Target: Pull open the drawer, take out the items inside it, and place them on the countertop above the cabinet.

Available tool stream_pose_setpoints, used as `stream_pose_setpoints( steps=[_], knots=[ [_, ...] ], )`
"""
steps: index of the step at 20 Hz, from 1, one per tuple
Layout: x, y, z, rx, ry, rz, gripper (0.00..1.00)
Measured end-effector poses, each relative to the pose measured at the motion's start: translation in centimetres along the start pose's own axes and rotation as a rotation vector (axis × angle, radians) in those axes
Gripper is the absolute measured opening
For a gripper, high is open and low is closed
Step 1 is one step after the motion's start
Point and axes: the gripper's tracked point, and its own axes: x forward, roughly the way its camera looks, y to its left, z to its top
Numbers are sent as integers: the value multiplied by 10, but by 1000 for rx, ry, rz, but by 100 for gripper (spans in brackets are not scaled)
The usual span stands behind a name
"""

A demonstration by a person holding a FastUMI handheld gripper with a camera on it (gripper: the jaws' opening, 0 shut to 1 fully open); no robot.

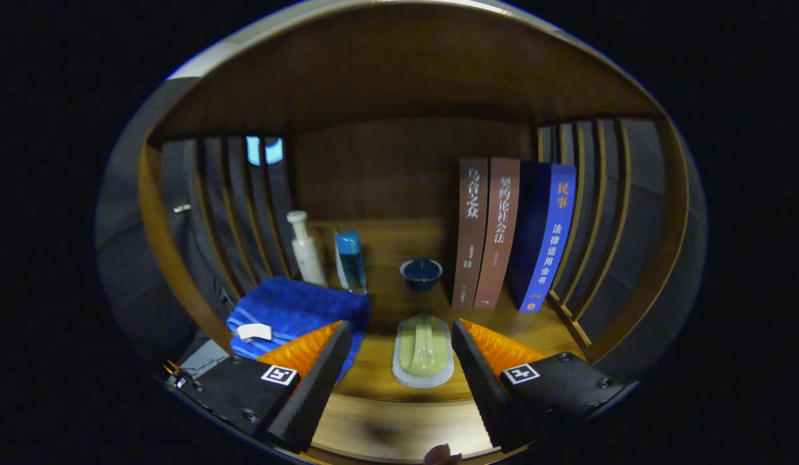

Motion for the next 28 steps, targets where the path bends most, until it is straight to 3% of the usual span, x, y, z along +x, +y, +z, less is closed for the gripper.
stream_pose_setpoints(
  steps=[4,8,11,16,22,28],
  knots=[
    [-63,15,17,56,-235,94,99],
    [-122,-6,8,-44,-396,-15,99],
    [-165,-5,-17,-36,-464,-52,99],
    [-194,-2,-94,-51,-444,-82,99],
    [-165,0,-199,-84,-296,-98,99],
    [-134,-3,-245,-46,-200,-119,99]
  ],
)
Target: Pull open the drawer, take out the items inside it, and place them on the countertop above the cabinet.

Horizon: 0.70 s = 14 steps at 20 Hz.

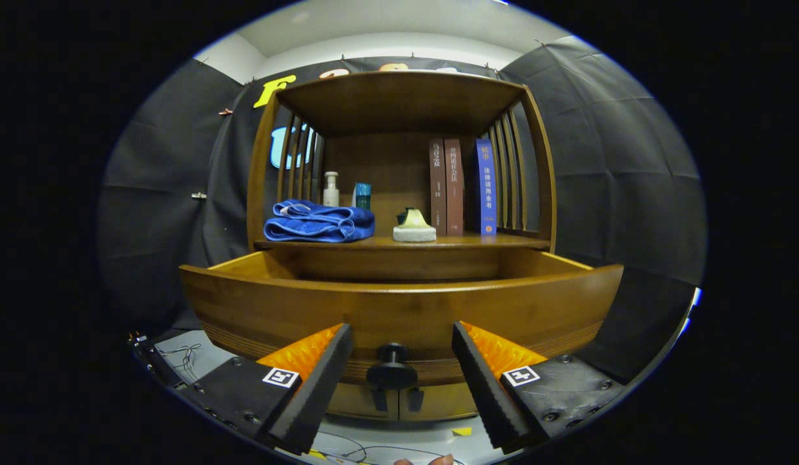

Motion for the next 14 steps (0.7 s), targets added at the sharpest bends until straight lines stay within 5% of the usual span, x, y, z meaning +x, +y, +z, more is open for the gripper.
stream_pose_setpoints(
  steps=[14],
  knots=[
    [40,3,-1,-26,-17,-16,100]
  ],
)
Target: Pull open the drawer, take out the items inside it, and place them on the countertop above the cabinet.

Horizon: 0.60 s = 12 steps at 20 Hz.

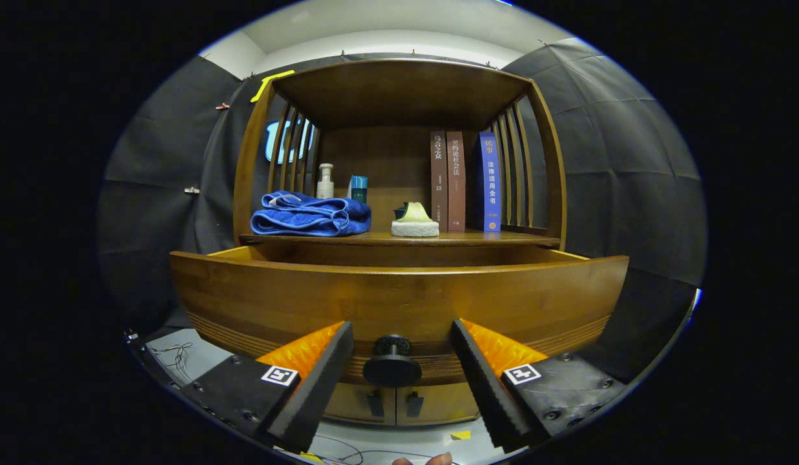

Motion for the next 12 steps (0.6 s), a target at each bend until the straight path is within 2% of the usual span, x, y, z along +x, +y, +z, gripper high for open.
stream_pose_setpoints(
  steps=[12],
  knots=[
    [71,3,4,0,40,-7,100]
  ],
)
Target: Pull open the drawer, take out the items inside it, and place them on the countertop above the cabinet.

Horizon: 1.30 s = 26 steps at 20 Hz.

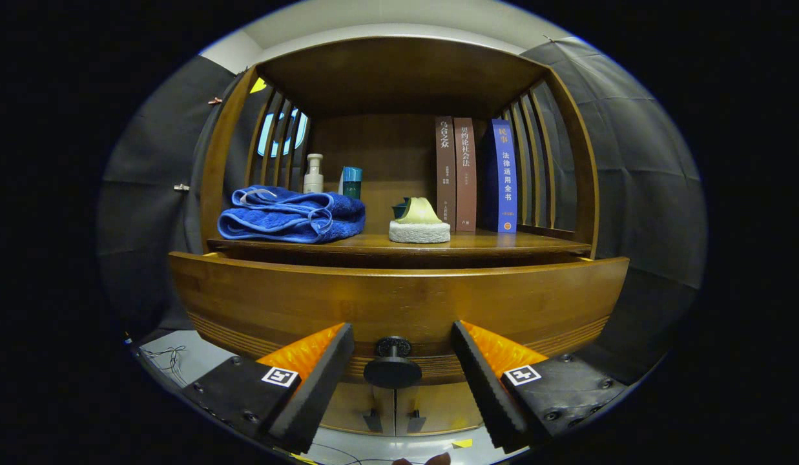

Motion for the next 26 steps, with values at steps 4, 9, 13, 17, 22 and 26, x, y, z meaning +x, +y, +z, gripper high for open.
stream_pose_setpoints(
  steps=[4,9,13,17,22,26],
  knots=[
    [23,2,2,0,17,-4,100],
    [43,2,4,0,34,-3,100],
    [48,3,4,-16,38,-12,100],
    [47,3,4,-20,39,-13,100],
    [33,6,23,-42,19,12,100],
    [-5,6,68,-31,-32,30,99]
  ],
)
